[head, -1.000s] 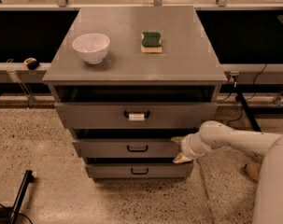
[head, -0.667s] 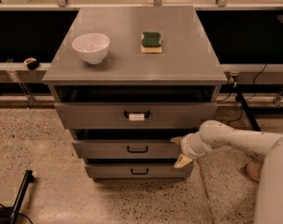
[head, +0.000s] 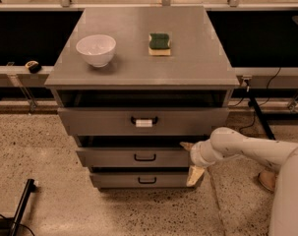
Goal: Open middle drawer
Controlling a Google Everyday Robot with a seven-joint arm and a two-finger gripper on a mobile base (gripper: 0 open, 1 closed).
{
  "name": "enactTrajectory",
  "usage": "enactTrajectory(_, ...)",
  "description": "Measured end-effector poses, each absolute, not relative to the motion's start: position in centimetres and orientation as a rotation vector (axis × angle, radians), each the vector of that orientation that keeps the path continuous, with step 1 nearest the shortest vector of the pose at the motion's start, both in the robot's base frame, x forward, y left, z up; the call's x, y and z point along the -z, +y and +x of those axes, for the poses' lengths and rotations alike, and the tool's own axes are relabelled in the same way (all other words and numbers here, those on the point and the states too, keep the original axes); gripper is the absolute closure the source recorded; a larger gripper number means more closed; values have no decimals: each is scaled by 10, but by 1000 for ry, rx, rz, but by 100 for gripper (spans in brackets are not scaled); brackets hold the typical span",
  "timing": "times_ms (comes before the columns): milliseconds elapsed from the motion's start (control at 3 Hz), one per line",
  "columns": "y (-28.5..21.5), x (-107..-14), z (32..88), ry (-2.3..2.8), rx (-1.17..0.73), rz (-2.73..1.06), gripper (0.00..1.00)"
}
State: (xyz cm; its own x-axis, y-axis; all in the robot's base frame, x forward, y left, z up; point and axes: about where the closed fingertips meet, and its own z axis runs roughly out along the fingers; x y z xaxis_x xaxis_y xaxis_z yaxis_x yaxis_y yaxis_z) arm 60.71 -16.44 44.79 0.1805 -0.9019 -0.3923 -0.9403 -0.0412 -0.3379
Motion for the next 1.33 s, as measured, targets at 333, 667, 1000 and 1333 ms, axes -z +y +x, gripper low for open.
enactTrajectory(333, -164, -443, 608, 1730, -115, -1924, 0)
enactTrajectory(667, -163, -438, 610, 1739, -127, -1916, 0)
enactTrajectory(1000, -164, -431, 614, 1763, -141, -1909, 17)
enactTrajectory(1333, -164, -430, 616, 1769, -149, -1902, 40)
